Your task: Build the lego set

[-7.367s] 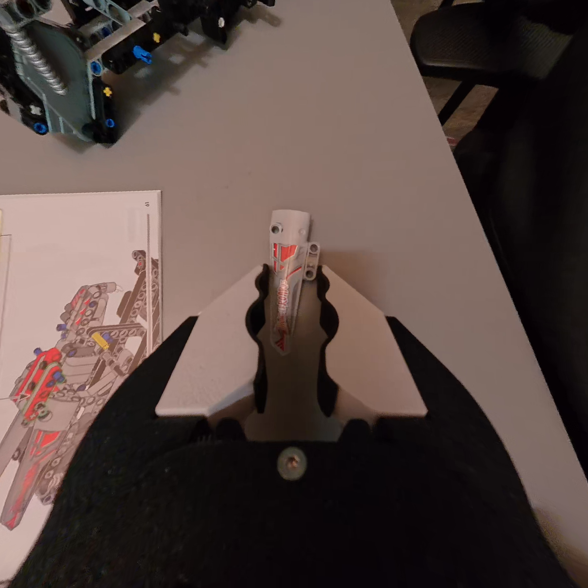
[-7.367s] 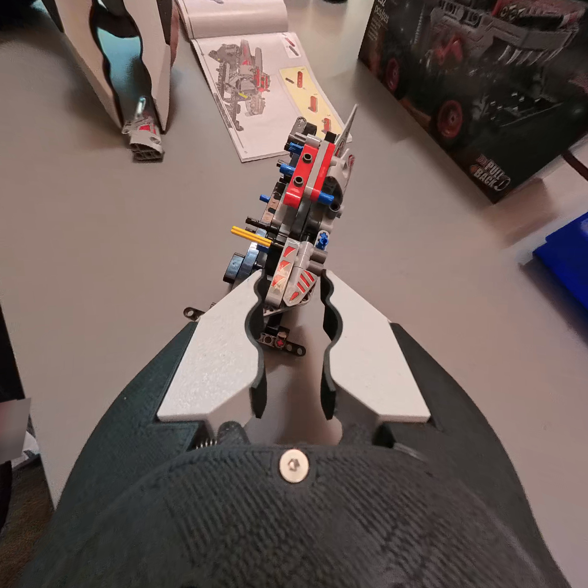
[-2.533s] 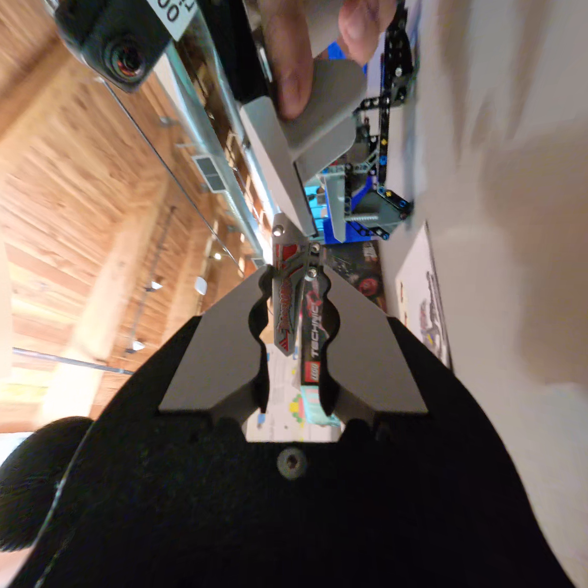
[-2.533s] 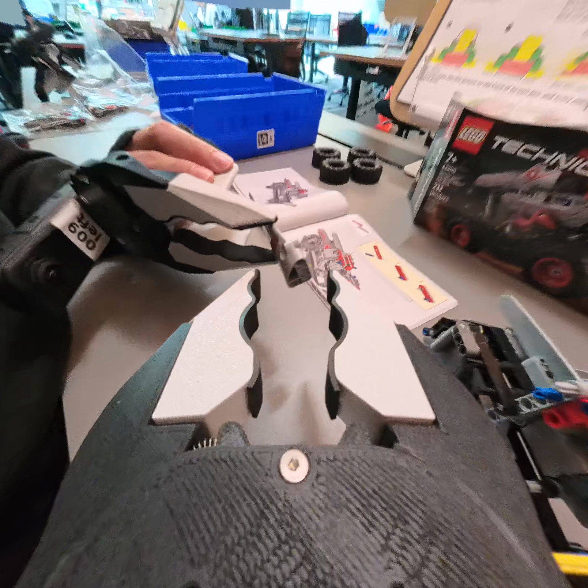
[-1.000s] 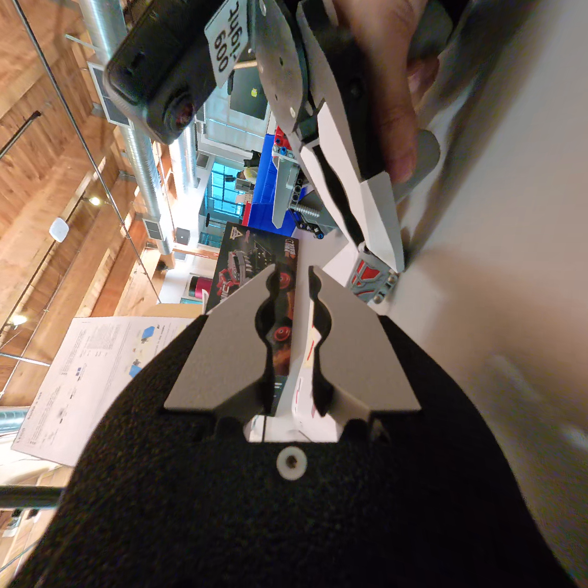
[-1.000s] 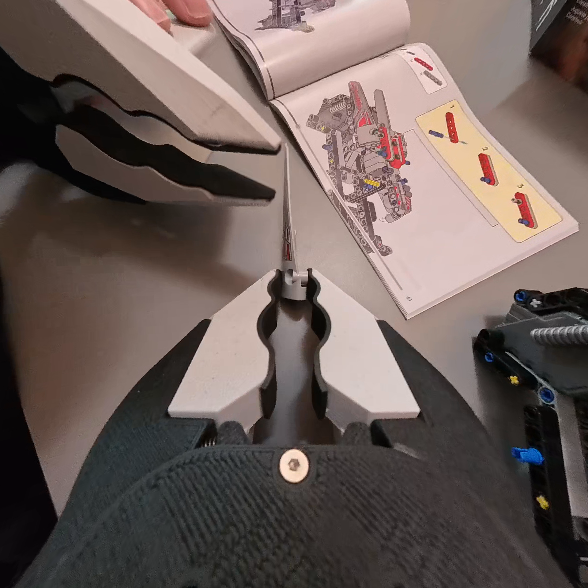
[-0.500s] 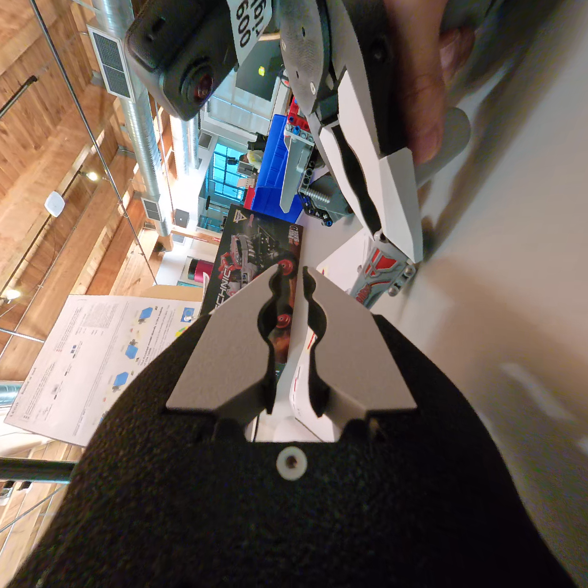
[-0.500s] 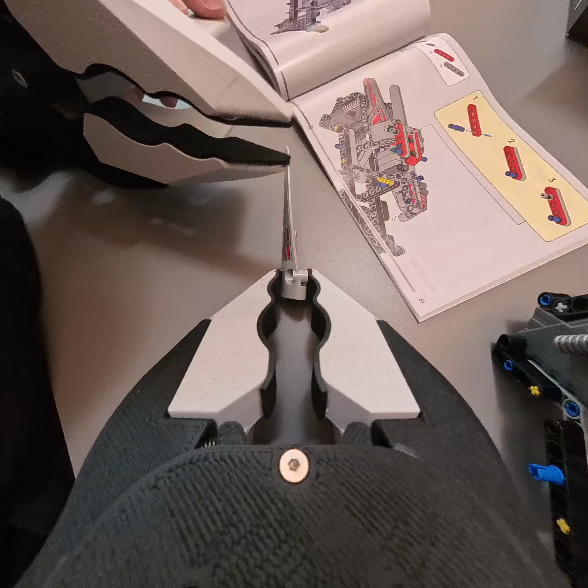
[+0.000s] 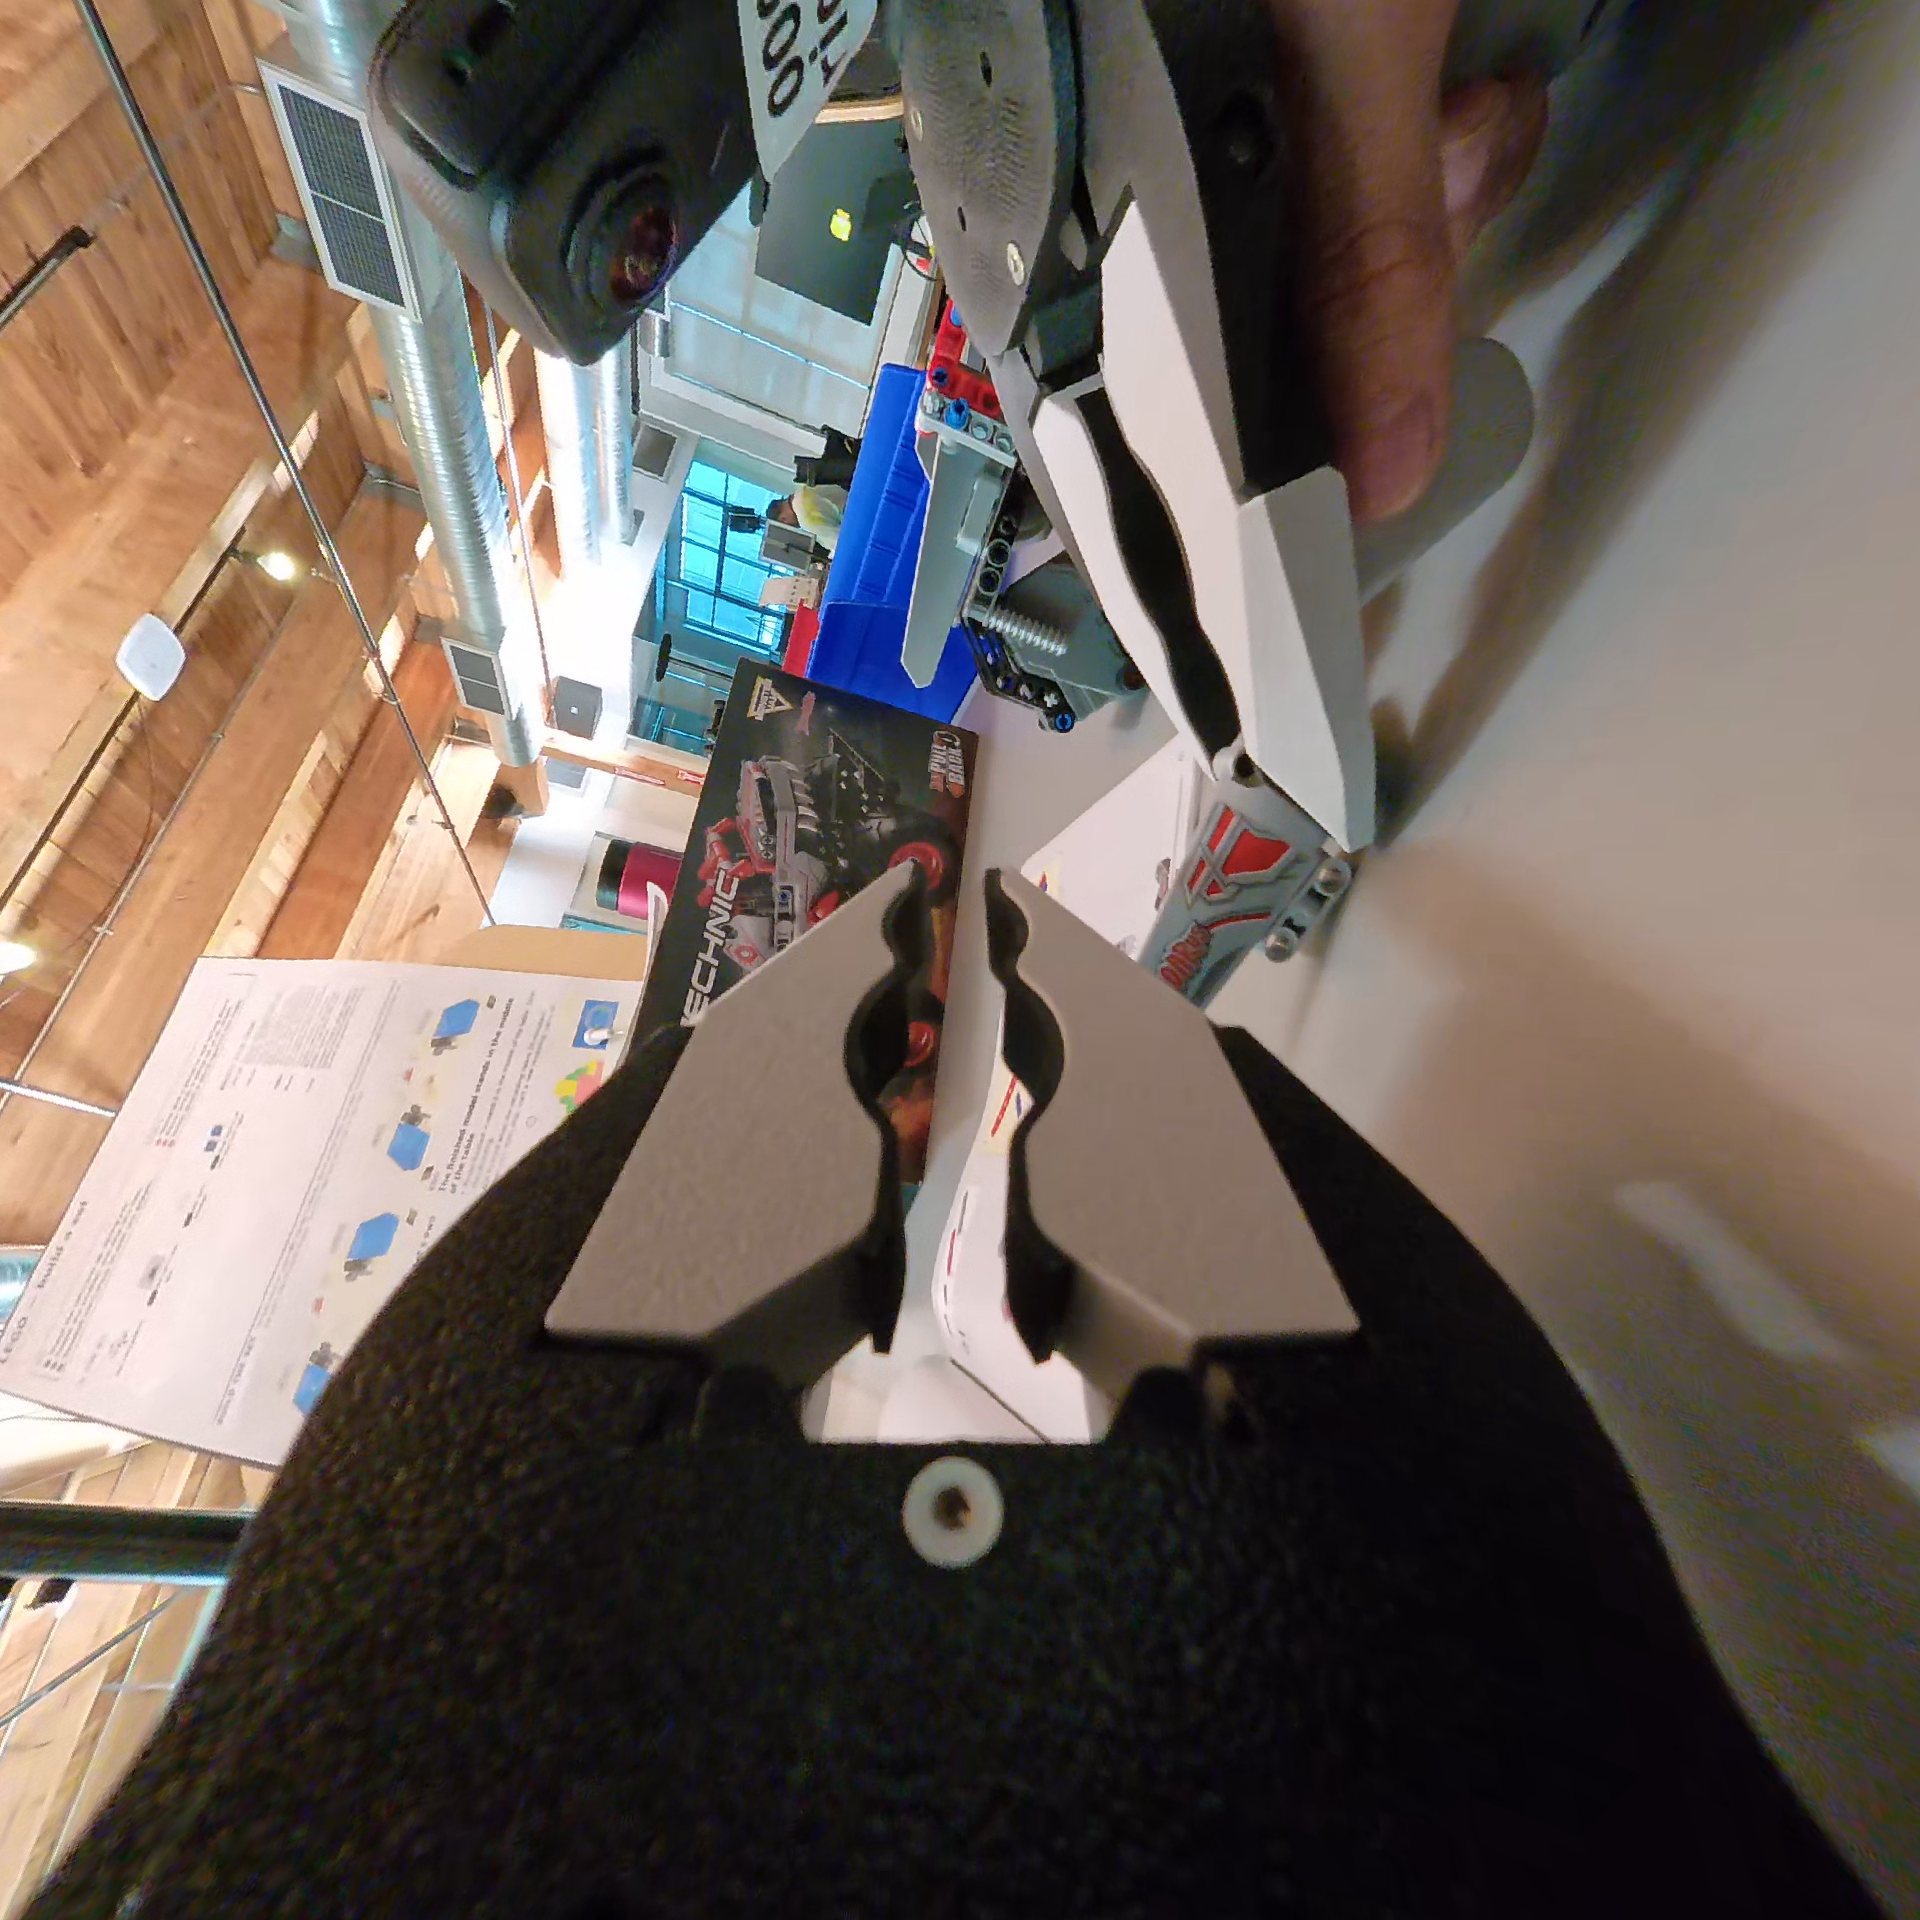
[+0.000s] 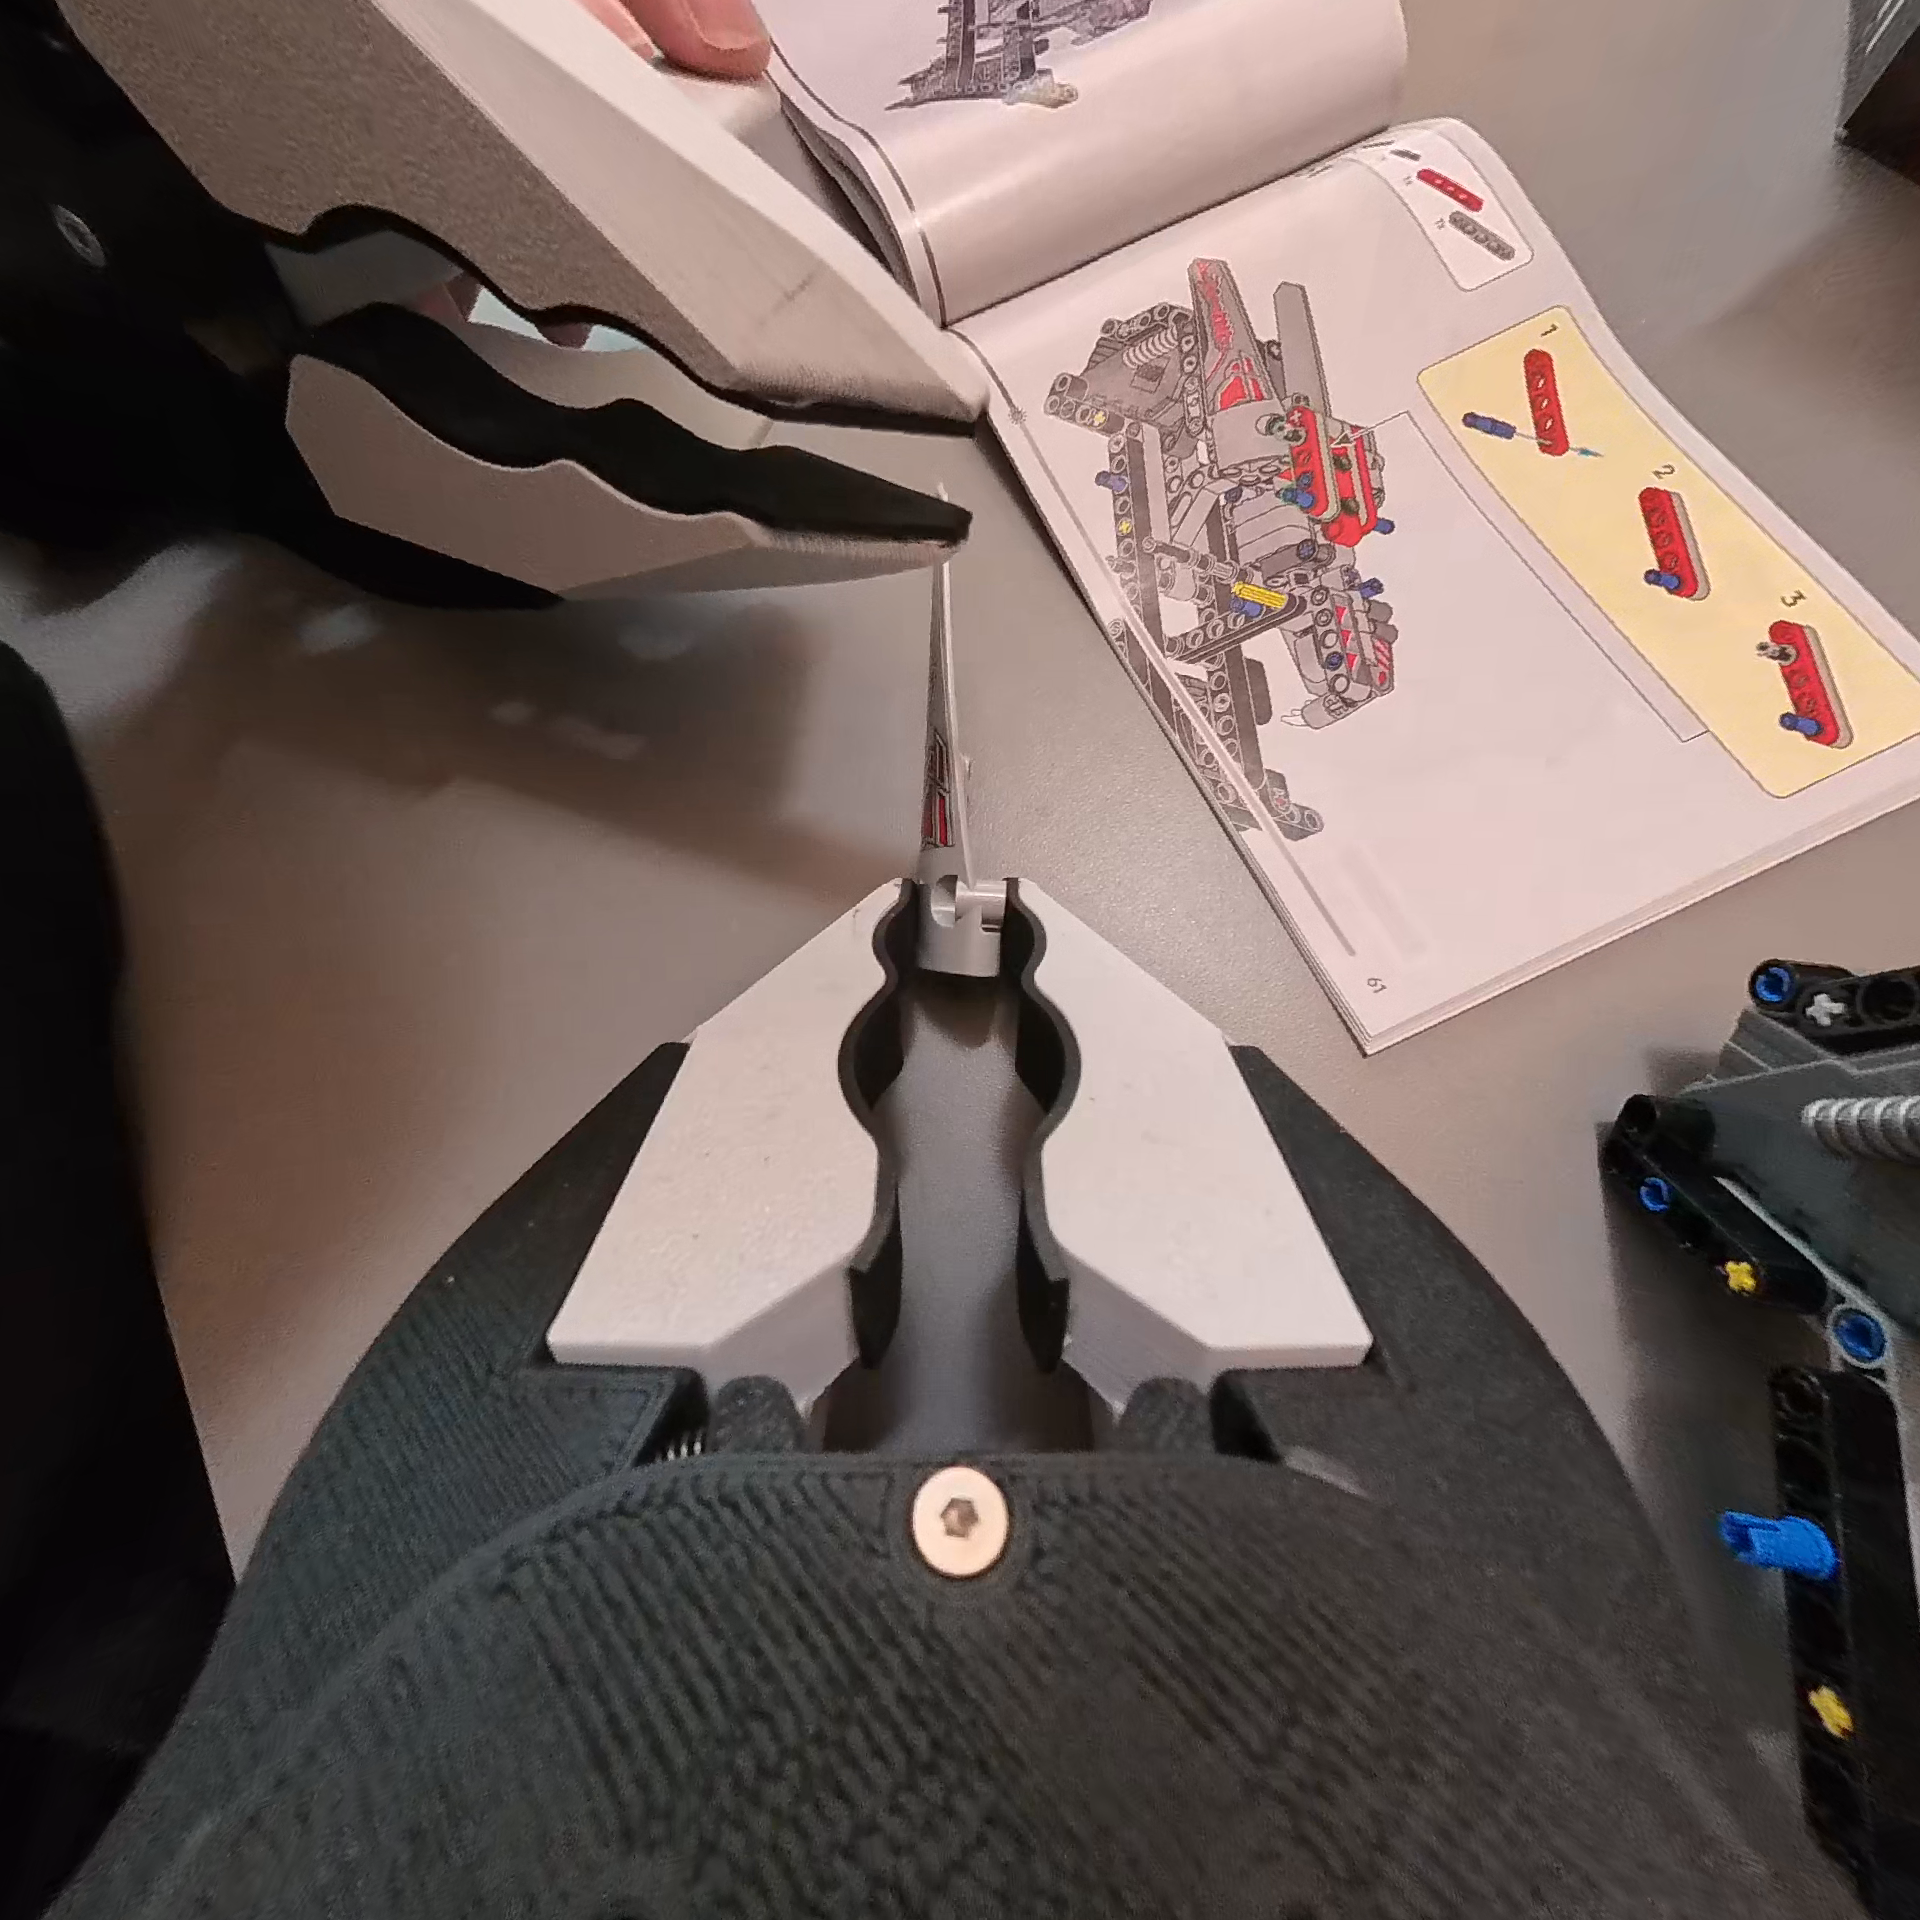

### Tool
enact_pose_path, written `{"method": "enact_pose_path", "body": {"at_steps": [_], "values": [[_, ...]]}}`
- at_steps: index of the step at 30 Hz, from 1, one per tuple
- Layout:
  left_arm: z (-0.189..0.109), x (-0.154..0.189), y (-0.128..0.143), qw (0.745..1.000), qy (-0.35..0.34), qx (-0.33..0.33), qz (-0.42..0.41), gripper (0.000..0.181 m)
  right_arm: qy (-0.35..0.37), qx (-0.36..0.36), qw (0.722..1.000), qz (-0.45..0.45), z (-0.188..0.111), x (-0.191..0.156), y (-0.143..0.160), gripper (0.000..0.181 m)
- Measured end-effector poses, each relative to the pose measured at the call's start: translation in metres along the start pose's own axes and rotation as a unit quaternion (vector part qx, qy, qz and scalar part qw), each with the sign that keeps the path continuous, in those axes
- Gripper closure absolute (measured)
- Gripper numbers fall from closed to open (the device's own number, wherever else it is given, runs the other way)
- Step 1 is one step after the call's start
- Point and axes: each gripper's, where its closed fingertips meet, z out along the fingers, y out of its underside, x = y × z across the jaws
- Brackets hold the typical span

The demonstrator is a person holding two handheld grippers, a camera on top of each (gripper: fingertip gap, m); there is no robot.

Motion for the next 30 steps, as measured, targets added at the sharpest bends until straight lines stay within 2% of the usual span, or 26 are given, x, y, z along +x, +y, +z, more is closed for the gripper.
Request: {"method": "enact_pose_path", "body": {"at_steps": [1, 30], "values": [[0.0000, -0.0001, 0.0002, 1.000, 0.000, 0.000, 0.000, 0.173, 0.001, 0.000, 1.000, -0.001, 0.0000, 0.0000, 0.0000, 0.168], [0.0007, 0.0020, 0.0020, 1.000, 0.006, -0.003, -0.004, 0.174, 0.011, -0.001, 1.000, -0.013, 0.0002, -0.0005, 0.0001, 0.168]]}}
